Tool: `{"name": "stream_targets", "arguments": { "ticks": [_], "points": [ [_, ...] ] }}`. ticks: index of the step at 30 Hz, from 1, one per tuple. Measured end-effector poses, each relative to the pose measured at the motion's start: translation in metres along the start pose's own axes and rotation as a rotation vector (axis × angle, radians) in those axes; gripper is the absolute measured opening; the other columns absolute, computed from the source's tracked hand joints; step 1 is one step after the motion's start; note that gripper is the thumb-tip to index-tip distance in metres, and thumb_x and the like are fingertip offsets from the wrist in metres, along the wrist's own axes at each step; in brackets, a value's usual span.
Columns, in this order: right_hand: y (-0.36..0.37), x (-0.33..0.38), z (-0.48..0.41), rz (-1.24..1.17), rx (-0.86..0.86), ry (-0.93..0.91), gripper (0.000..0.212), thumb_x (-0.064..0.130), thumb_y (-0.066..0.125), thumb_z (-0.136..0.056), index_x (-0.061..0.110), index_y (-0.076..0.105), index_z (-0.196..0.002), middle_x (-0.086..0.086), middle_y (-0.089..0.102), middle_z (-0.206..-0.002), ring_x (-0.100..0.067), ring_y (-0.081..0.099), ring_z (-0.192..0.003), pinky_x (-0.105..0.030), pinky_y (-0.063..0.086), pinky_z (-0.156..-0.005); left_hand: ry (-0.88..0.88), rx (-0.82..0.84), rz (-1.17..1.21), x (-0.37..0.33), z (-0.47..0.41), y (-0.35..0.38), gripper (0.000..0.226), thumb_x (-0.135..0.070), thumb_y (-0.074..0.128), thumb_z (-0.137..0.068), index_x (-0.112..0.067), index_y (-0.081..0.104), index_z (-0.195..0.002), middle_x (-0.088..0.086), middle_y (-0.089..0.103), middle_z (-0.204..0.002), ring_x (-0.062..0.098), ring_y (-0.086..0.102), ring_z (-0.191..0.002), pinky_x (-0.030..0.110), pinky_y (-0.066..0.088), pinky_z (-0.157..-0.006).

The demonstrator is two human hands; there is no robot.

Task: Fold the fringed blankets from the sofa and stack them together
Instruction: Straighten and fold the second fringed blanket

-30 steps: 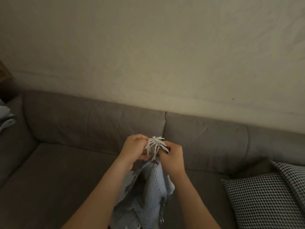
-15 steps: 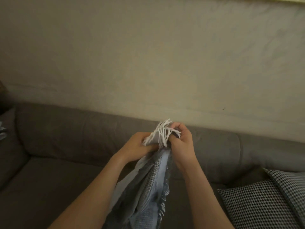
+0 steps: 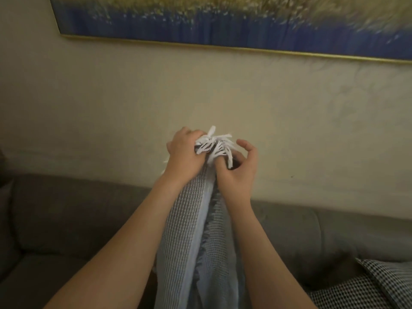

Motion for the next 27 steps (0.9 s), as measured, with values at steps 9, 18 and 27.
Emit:
{"name": "stream_targets", "arguments": {
  "ticks": [9,18,27],
  "points": [
    [0.009,-0.006,-0.022,0.188,0.193,-0.025,0.012,0.017,0.071,-0.095,0.008,0.07,-0.086,-0.017,0.067,-0.082,-0.015,0.056,-0.071,-0.045,0.05,-0.065,-0.117,-0.163,-0.046,-0.011,-0.037,-0.041,0.033,-0.008,0.061,-0.093,-0.028,0.066,-0.118,-0.006,0.047,-0.106,0.019,0.038,-0.106,0.038,0.025,-0.085],
    [0.01,-0.034,0.027,0.141,0.092,0.169,0.045,0.03,0.087,-0.082,0.023,0.055,-0.113,-0.001,0.065,-0.101,-0.017,0.065,-0.079,-0.038,0.06,-0.072,-0.155,-0.152,-0.008,-0.012,-0.029,-0.036,0.044,-0.008,0.063,-0.09,-0.035,0.069,-0.124,-0.008,0.047,-0.107,0.015,0.033,-0.106,0.035,0.02,-0.086],
    [-0.004,-0.056,0.058,0.16,0.124,0.231,0.034,0.01,0.062,-0.101,0.014,0.046,-0.072,0.003,0.043,-0.062,-0.007,0.039,-0.052,-0.028,0.034,-0.051,-0.224,0.043,0.308,0.015,0.0,-0.019,0.027,-0.021,0.05,-0.096,-0.03,0.072,-0.11,-0.01,0.075,-0.103,0.022,0.067,-0.105,0.05,0.051,-0.101]
  ]
}}
Point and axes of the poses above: each hand's wrist, its own z-axis away from the middle knuckle, its own y-axis out of the palm, x = y × z, the point moved 4 cm from there along -z, towards the middle knuckle
